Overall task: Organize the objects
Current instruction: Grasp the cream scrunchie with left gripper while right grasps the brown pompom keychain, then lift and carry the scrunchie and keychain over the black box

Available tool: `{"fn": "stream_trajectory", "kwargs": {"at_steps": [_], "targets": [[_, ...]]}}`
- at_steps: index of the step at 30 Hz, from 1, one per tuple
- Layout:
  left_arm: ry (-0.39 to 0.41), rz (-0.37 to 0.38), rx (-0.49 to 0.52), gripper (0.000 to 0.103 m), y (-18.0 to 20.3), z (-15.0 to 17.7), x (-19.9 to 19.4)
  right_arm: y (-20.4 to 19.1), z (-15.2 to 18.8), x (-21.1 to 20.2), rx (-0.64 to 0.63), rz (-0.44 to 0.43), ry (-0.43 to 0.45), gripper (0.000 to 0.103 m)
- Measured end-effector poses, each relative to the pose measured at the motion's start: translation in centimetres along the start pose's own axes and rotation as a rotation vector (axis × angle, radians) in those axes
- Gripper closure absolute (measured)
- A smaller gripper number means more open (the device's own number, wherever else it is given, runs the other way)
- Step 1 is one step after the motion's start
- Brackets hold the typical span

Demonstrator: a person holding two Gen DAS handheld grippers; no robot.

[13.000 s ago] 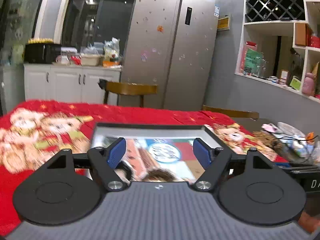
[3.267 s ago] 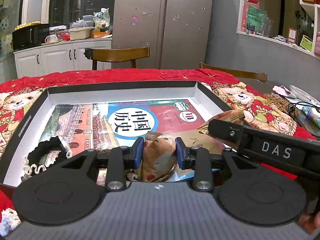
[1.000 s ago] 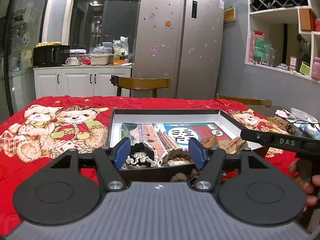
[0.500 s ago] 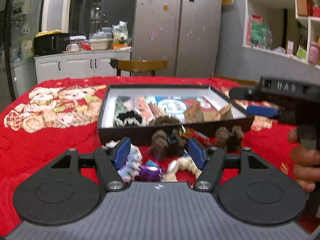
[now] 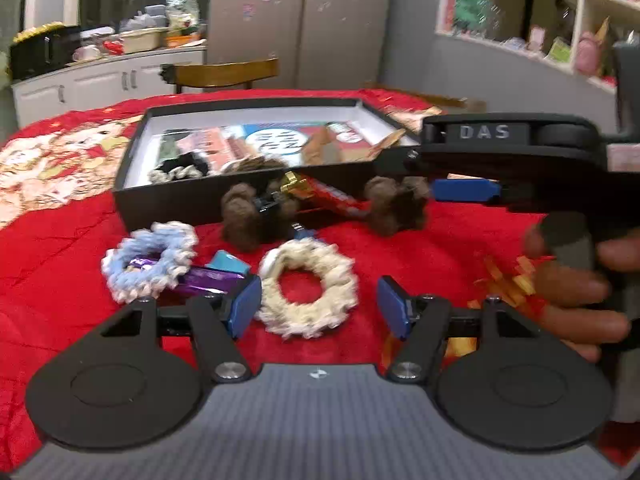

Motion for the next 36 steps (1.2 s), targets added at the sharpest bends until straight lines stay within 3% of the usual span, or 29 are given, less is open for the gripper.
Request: {"fn": "stream_trajectory", "kwargs": {"at_steps": [5,10,13,16,21,23,26,36], "targets": [[-0.032,-0.017,0.007,0.024,-0.6,0.0,1.4,-0.3,0.5,0.9,-0.071,0.056,-0.013,0.026],[-0.026,-0.003,-0.007,0.024,-1.1,-0.2,1.6,0.2,1.0,2.1,-0.06,0.066,-0.053,0.027],[-0.024,-0.011,0.01,0.03,-0.8,-0.2,1.7,-0.2,1.4,2.1,-0.1,0.08,-0.032,0.028],[-0.013,-0.003,0.019,0.046,-0.6,-0.2,1.5,-0.7,1.9,2.1,-0.139,0.104,-0.012,0.03],[-0.001,0.0,0.005,0.069,-1.0,-0.3,1.7,-0.6,1.9,2.1,-0.134,0.091,-0.002,0.049],[0.002,0.004,-0.005,0.071,-1.2,-0.3,1.7,-0.5,1.9,2.1,-0.13,0.103,0.002,0.057],[0.008,0.0,-0.003,0.073,-1.1,-0.4,1.6,-0.5,1.8,2.1,-0.124,0.105,0.006,0.06],[0.03,-0.009,0.001,0.075,-1.0,-0.3,1.0,-0.6,1.8,1.6,-0.127,0.111,0.039,0.062]]}}
Point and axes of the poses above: each gripper's, at about its wrist camera, not at the fingertips, and x roughly the way its jaws point, y to its right, z to its underside, the point moved 1 cm from there along x, roughly the way its jaws point, and after that the axes turned 9 degrees about x, right-handed, at the moved point
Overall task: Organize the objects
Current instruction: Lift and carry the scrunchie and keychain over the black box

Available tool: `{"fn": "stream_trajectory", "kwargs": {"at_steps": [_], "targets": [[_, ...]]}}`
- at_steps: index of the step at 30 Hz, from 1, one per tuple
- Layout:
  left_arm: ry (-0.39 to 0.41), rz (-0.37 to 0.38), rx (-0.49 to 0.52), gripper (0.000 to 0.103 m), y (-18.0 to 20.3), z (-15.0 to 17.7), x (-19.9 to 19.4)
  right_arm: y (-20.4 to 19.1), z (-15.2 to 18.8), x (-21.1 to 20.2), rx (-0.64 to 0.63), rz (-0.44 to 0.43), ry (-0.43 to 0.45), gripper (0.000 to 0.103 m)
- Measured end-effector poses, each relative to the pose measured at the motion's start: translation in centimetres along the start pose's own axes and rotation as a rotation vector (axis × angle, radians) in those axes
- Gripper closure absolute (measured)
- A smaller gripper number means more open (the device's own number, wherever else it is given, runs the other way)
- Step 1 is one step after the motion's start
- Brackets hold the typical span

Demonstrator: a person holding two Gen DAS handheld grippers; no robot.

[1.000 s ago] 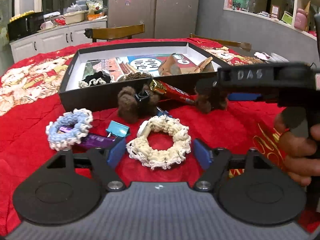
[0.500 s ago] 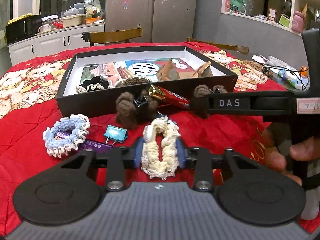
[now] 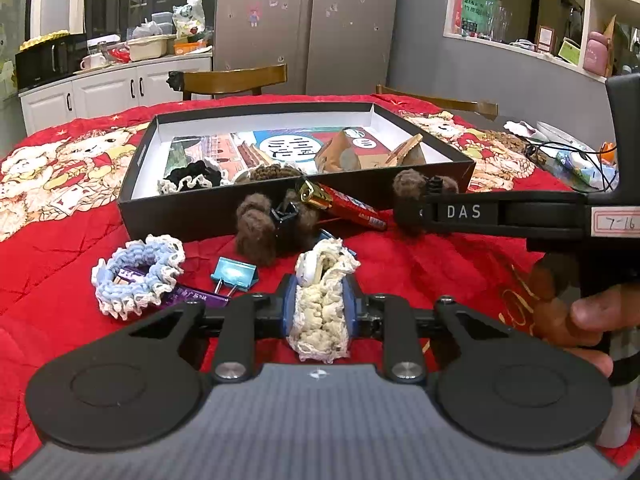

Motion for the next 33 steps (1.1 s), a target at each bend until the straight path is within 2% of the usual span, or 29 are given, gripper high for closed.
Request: {"fn": "stream_trajectory", "kwargs": {"at_steps": [7,14,28,33], "targets": [[0.017,0.003,0.003,0.075,0.1,0.0,-0.5,-0.8,0.3,-1.0,-0.029,-0.007,0.056,0.062],[0.045,-0.006,0.014,0.075,0.5,-0.2,-1.1,-2.6,0.9,-3.1,-0.093,-0.083,0.142,0.062],[0.146,-0.061,0.012,0.075,0.0,-1.0,-2.8,-2.5,0.4,-3.7,-0.092,-0.154,0.179,0.062],[0.171,-0.08,0.001,0.075,-0.5,-1.2,-3.1,-2.5,-0.2,-4.6,-0.091,-0.236,0.192,0.062]]}}
Point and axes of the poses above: each gripper's, at about its wrist camera, not at the fingertips, and x roughly the way its jaws point, y to its right, z to its underside, the point moved 1 cm from there along x, roughly the way its jaws point, and after that the axes turned 9 degrees about x, right-handed, at the moved point
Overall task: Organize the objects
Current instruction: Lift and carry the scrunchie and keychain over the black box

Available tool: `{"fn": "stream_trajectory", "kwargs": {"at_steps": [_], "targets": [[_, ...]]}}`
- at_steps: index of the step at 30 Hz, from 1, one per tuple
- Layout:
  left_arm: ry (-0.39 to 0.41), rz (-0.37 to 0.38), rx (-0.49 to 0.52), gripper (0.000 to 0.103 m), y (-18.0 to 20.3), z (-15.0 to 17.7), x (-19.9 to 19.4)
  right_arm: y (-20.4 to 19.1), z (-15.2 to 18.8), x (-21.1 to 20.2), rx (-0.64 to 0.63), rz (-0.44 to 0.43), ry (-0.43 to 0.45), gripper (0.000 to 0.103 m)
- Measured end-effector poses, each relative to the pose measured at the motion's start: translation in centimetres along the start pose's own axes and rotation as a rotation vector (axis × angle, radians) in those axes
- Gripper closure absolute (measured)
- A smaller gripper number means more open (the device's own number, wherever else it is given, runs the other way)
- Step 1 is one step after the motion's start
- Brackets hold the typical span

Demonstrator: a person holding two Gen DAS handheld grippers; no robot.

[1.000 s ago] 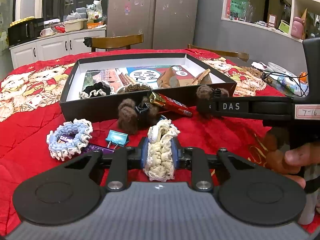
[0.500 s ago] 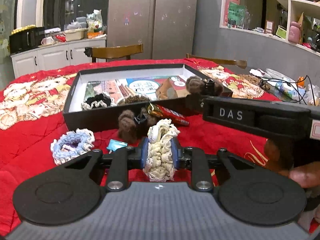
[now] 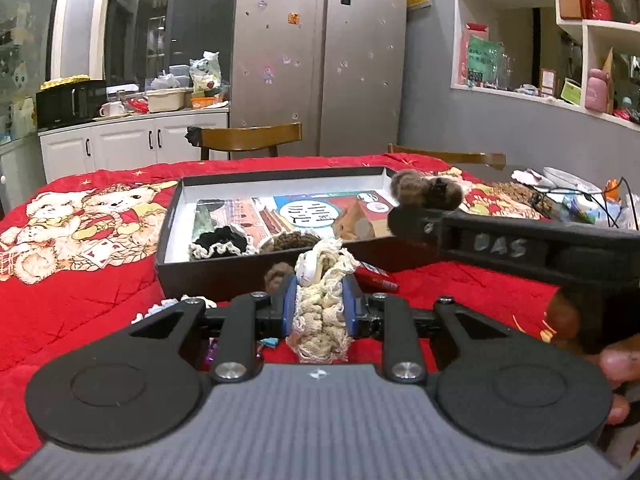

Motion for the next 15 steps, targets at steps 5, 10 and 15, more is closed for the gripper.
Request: {"fn": "stream_trajectory", "kwargs": {"at_steps": [5,10,15], "targets": [[0.041,-0.05,0.007,0.075,-0.8,-0.6,-0.4,0.5,-1.3,0.3,0.06,-0.086,-0.06,0.062],[0.099,-0.082,-0.048,0.075,-3.3,-2.3,-1.3,-0.2,-2.9,1.5,0.055,-0.123,-0.135,0.062],[0.119,-0.092,-0.104,0.075,-6.4,-5.5,-1.8,-1.9,-5.5,1.8,0.057,-0.044,-0.152,0.062]]}}
Point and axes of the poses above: each gripper's, at about its wrist camera, not at the fingertips, and x roughly the way its jaws point, y to its right, z to its underside, the point moved 1 cm from there along x, roughly the way its jaws point, and after that the axes turned 9 degrees about x, right-handed, at the moved point
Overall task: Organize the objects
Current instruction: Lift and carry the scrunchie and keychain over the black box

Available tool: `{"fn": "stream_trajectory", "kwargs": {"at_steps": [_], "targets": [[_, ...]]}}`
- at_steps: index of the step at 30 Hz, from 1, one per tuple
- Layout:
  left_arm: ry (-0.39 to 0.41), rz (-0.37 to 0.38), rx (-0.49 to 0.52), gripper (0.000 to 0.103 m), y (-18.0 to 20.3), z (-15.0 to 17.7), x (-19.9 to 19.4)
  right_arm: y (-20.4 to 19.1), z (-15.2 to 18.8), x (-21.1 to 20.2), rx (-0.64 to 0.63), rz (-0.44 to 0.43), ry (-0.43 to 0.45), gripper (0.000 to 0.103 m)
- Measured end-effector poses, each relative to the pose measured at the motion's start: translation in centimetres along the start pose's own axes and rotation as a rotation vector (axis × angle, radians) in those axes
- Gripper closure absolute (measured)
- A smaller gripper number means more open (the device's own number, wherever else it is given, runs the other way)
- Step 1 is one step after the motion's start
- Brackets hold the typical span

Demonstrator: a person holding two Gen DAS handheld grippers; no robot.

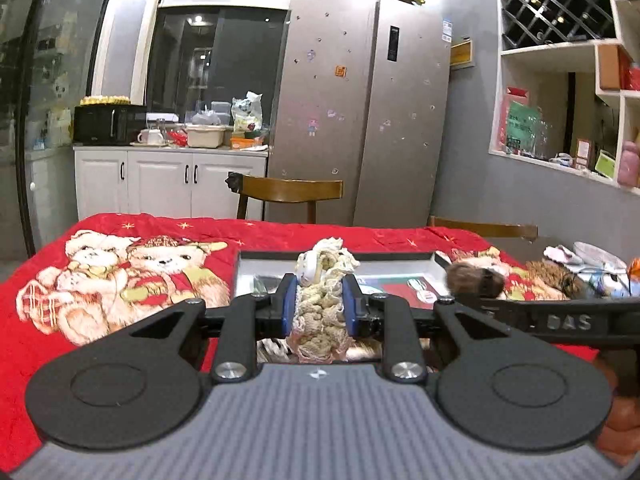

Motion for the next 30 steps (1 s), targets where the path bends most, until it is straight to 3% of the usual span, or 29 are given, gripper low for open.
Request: {"fn": "stream_trajectory", "kwargs": {"at_steps": [10,12,14,21,27,30], "targets": [[-0.088,0.001,-0.034,0.075,-3.1,-7.3,4.1,-2.5,-6.7,2.0,0.049,-0.031,-0.092,0.062],[-0.133,-0.003,-0.029,0.075,-3.2,-8.1,5.5,-2.6,-7.6,3.5,0.042,-0.076,-0.16,0.062],[-0.18,0.021,-0.014,0.075,-2.9,-8.4,7.1,-2.2,-8.2,5.1,0.085,-0.053,-0.189,0.062],[-0.235,0.058,-0.062,0.075,-3.4,-6.3,11.6,-0.4,-7.9,10.9,0.115,0.05,-0.269,0.062],[-0.296,0.078,-0.054,0.075,-4.6,-3.3,15.4,1.7,-6.6,13.9,0.178,0.095,-0.224,0.062],[-0.309,0.072,-0.036,0.075,-4.5,-2.4,16.7,2.7,-6.0,16.0,0.181,0.12,-0.271,0.063]]}}
Point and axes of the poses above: each gripper's, at about its wrist camera, not at the fingertips, and x roughly the way its jaws point, y to its right, z to its underside, the point moved 1 cm from there along x, roughly the way its jaws point, and after that the axes turned 9 degrees about x, right-handed, at the moved point
